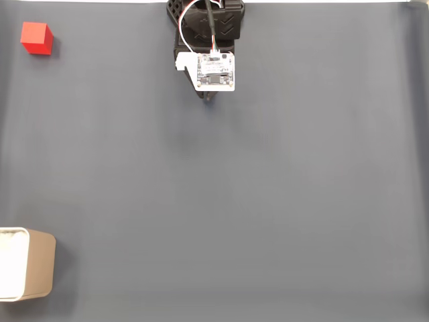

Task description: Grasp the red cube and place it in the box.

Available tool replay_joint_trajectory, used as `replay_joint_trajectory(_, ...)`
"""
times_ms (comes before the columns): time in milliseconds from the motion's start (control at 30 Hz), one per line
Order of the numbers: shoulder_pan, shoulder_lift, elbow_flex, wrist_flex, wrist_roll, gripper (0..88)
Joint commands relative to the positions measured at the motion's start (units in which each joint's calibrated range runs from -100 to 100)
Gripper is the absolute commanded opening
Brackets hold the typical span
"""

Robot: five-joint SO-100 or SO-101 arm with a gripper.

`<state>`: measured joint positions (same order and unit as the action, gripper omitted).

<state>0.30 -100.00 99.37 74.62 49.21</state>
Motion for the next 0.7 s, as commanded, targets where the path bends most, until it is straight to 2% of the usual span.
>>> replay_joint_trajectory(0,0.63,0.09,0.45,1.20,-0.20,0.2)
replay_joint_trajectory(667,0.06,0.09,0.45,1.28,-0.24,0.0)
